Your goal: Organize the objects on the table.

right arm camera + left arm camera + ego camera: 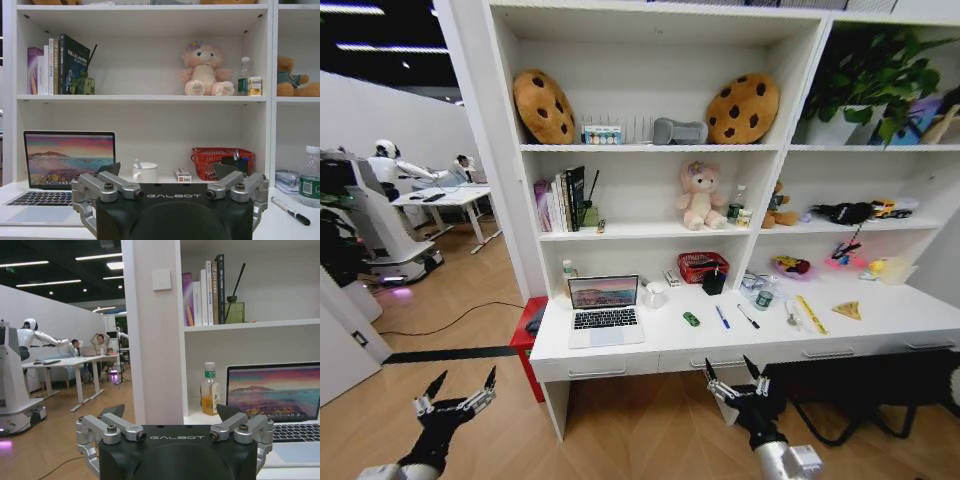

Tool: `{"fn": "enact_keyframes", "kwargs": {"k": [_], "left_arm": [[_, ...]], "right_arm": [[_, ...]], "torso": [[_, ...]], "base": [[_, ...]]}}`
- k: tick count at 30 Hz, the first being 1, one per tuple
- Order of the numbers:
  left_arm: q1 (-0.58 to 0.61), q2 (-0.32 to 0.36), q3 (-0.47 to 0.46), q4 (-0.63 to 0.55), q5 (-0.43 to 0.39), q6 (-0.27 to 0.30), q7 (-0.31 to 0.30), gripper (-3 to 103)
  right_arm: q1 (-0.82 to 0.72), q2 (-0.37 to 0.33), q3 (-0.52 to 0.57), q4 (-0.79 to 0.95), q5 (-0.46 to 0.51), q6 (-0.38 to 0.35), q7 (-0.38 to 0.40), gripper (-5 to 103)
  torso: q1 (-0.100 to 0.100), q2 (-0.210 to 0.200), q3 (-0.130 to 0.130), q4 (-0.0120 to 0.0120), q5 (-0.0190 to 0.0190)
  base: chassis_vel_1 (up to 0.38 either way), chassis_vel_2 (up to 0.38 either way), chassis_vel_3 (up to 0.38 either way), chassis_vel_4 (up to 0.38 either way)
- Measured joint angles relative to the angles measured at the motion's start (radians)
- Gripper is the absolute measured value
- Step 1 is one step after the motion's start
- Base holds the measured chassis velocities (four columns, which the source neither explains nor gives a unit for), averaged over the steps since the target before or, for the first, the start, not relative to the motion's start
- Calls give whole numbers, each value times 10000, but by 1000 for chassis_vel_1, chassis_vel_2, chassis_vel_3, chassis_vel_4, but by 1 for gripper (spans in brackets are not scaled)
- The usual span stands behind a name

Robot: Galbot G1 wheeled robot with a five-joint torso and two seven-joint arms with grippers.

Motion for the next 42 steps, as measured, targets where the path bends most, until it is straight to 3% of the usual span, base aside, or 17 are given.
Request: {"fn": "enact_keyframes", "kwargs": {"k": [7, 30, 42], "left_arm": [[-9, -51, -87, -196, -285, 232, 32, 100], [-6, -69, -68, -232, -245, 190, 78, 100], [2, -89, -41, -142, -170, 63, 55, 99]], "right_arm": [[9, 209, 29, -55, -467, 163, -475, 100], [91, 356, 96, -158, -326, 98, -543, 100], [117, 396, -11, -225, -252, 230, -559, 100]], "torso": [[0, 0, 0, 0, 0], [-2, 1, -1, -1, 1], [0, -1, 1, -1, -3]], "base": [[0, 0, 0, 0], [-7, 7, 9, -7], [-155, 160, 160, -166]]}}
